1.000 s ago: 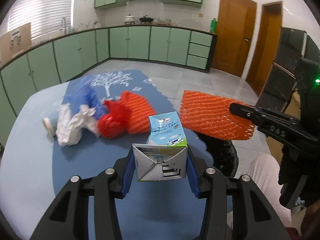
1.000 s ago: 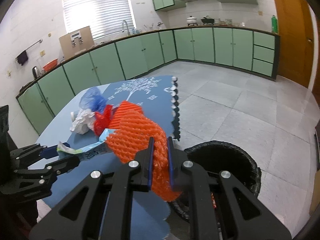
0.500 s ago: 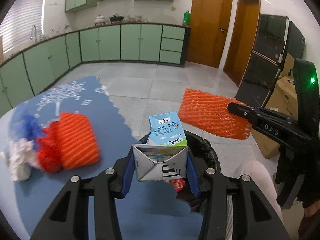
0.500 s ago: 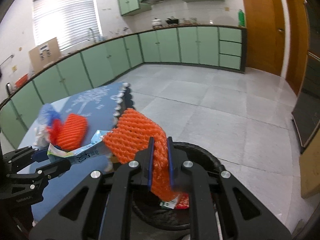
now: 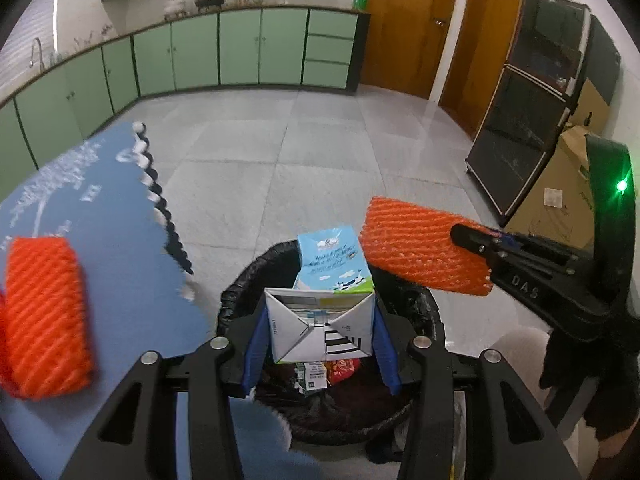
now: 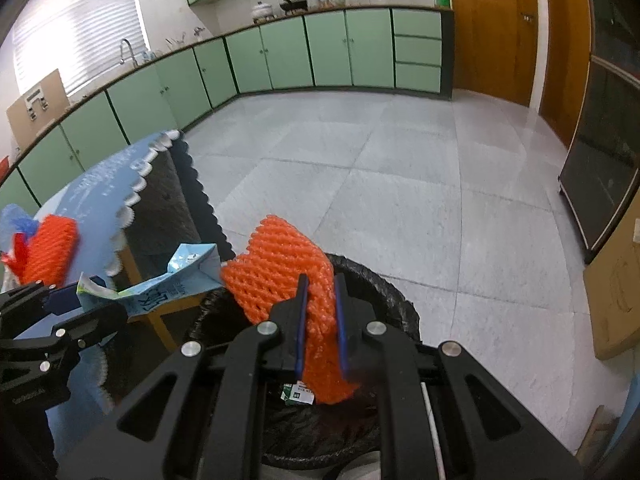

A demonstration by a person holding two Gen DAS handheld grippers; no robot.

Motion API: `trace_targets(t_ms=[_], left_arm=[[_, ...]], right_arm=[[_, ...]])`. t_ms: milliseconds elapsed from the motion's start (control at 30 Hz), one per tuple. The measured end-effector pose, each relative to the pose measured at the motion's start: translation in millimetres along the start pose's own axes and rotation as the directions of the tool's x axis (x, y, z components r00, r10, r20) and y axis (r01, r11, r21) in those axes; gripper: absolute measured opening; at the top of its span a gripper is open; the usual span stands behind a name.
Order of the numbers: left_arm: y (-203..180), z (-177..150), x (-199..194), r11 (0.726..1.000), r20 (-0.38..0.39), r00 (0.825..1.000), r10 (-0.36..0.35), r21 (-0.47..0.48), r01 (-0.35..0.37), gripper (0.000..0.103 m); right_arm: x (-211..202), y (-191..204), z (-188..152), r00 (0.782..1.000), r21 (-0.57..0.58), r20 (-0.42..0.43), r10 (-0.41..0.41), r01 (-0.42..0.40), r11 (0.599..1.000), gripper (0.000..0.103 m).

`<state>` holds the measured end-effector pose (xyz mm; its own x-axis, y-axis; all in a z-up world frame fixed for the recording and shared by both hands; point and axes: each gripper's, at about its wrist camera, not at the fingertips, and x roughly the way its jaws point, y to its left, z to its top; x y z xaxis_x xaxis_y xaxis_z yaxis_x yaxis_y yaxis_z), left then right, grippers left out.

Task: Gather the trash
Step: 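Carry the carton and foam net over the black bin and open both grippers, then move both open grippers back over the table trash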

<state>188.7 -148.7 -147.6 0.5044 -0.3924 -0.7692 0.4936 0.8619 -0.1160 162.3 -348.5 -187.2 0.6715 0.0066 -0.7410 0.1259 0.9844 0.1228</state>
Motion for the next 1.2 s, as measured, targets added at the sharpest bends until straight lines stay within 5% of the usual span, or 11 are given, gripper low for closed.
trace_targets(t_ms=[167,267,400,900,1200], left_arm=[[3.4,5.2,19.7,0.999,-0.035,0.999,-0.035,-0.032,0.034,0.047],[5.1,6.5,17.7,0.998,-0.030,0.998,-0.051,-0.044,0.050,0.050],[10.7,7.2,2.8,0.997,0.011,0.999,-0.049,-0.057,0.050,0.061],[23.3,1.9,-79.2,0.997,0.187,0.982,0.033,-0.073,-0.020,0.073],[72.6,-24.8,-137.4,0.982,0.262,0.954,0.145,-0.156,-0.106,0.083]], right_arm=[[25.2,-8.4,1.5,0.999,0.020,-0.048,-0.008,0.009,1.000,0.018],[26.6,-13.8,2.2,0.999,0.046,-0.048,-0.012,0.014,0.999,0.043],[17.0,-16.3,3.6,0.999,0.051,-0.023,-0.025,0.026,0.998,0.063],[-78.4,28.2,23.3,0.990,-0.022,0.143,0.001,0.002,1.000,0.086],[-113.5,89.8,27.8,0.976,-0.100,0.206,0.072,-0.052,0.994,0.092]])
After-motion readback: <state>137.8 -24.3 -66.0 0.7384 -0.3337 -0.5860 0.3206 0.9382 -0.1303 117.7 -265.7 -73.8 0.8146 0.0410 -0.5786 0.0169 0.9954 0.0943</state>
